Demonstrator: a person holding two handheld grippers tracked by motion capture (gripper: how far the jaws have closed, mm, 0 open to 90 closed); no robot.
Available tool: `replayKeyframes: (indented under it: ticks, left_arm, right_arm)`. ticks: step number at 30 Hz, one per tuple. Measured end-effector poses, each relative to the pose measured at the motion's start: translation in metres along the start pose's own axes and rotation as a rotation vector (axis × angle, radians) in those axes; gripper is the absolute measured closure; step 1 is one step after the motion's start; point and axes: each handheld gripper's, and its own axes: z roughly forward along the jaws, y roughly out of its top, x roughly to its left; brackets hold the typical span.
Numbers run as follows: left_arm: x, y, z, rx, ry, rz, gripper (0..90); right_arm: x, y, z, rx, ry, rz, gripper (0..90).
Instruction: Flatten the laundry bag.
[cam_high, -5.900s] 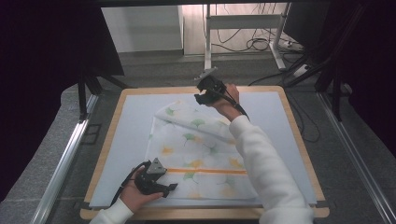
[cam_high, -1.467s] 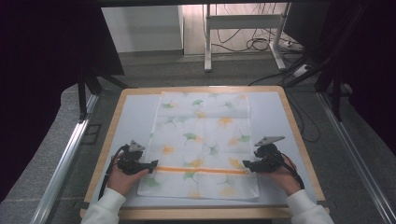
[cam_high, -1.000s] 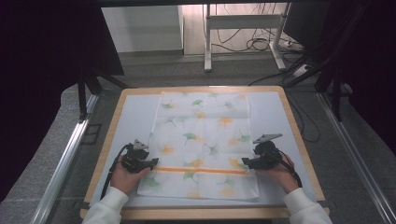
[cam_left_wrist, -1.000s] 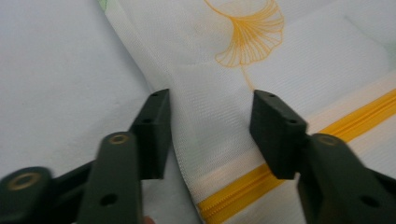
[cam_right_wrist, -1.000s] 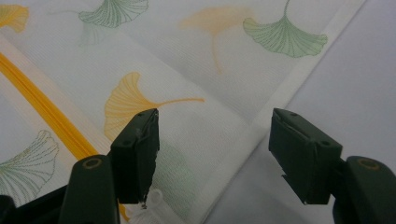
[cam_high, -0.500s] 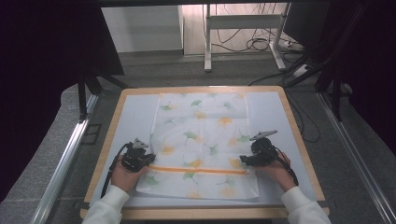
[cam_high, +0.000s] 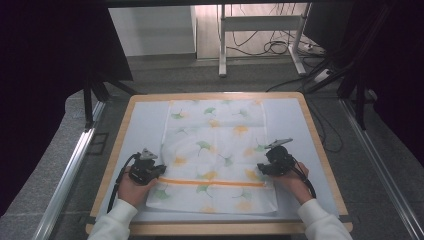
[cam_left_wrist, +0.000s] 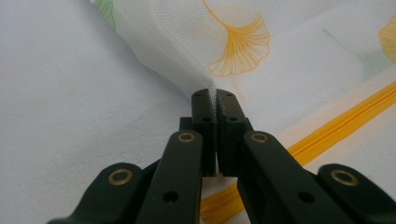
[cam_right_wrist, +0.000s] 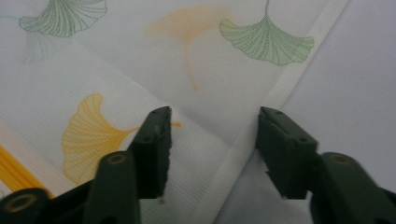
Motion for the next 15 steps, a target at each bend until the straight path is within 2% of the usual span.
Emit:
replayKeyframes:
  ticks: [3, 7, 11, 15]
  left_arm:
    - [-0.0005, 0.0001, -0.0004, -0.004, 0.003, 0.003, 88.7]
    - [-0.0008, 0.0002, -0.0011, -0.008, 0.005, 0.005, 88.8]
    - [-0.0009, 0.0001, -0.0029, -0.017, 0.006, 0.009, 88.8]
    - [0.0001, 0.0003, -0.0051, -0.027, 0.015, 0.009, 88.9]
  right_arm:
    - [-0.0018, 0.0009, 0.0003, -0.013, -0.014, 0.008, 67.2]
    - [0.0021, 0.0033, 0.0026, -0.023, -0.018, -0.018, 82.2]
    - [0.0033, 0.006, 0.0042, -0.02, -0.019, -0.026, 87.8]
    - [0.0007, 0.0079, 0.0056, -0.037, 0.002, -0.019, 88.8]
